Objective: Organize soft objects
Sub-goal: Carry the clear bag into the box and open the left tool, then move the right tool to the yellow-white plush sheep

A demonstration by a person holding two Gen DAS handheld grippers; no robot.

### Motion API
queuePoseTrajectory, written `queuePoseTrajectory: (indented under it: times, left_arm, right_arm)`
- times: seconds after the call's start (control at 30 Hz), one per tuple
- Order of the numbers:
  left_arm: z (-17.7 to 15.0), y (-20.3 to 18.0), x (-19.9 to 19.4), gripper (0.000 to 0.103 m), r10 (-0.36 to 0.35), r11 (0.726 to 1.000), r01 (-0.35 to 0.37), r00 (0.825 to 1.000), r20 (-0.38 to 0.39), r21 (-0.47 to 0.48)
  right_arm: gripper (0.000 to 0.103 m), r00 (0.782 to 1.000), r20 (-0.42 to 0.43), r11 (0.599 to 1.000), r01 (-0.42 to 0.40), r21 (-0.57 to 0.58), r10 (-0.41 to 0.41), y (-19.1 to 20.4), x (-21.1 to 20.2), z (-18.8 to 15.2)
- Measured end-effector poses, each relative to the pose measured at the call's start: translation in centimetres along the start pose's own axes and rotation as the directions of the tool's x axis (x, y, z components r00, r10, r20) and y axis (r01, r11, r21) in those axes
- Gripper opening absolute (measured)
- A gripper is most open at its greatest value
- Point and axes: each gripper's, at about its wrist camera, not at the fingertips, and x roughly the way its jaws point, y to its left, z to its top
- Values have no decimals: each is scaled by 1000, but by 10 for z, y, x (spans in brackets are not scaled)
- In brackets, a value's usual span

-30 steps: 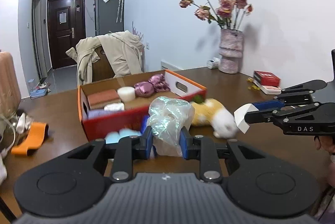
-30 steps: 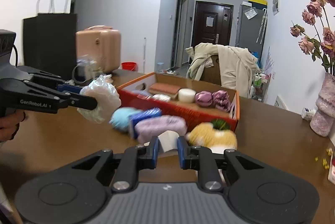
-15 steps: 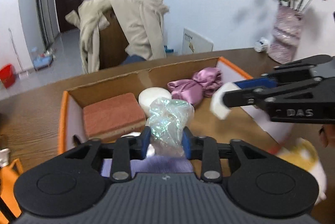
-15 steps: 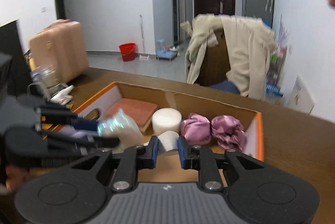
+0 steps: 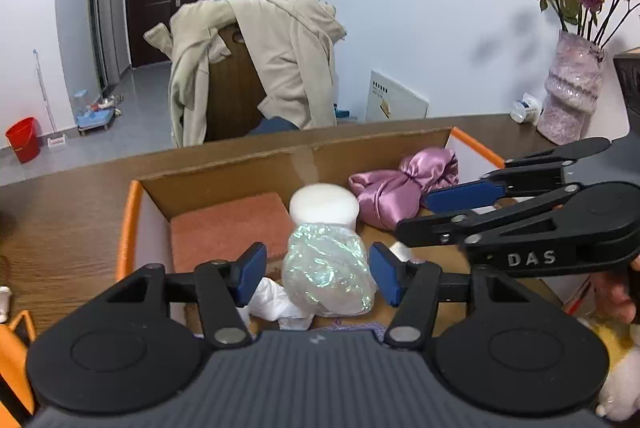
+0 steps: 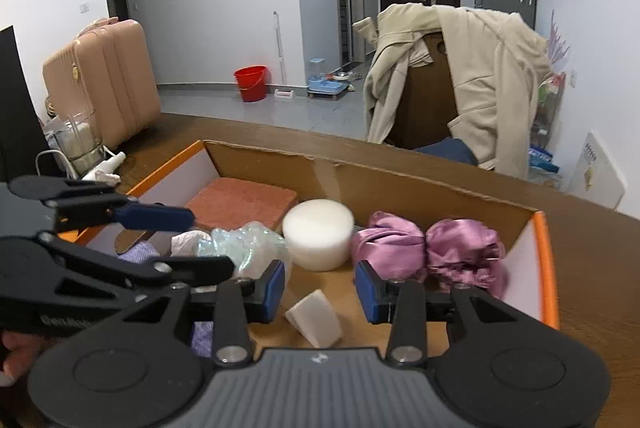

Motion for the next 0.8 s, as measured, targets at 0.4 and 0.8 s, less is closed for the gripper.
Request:
queuePoseTrajectory:
  times: [0.4,0.8]
  left_arm:
    - [2,-44,-166,71,55,994,-69,986,158,79]
    - [-120,-77,-285,72,-29,999,21,980,196,46]
  right_arm:
    - [53,986,145,993,94,-67,-83,28,-187,-18]
    - [68,965,244,982,130,-139,-94,85,-320,-146]
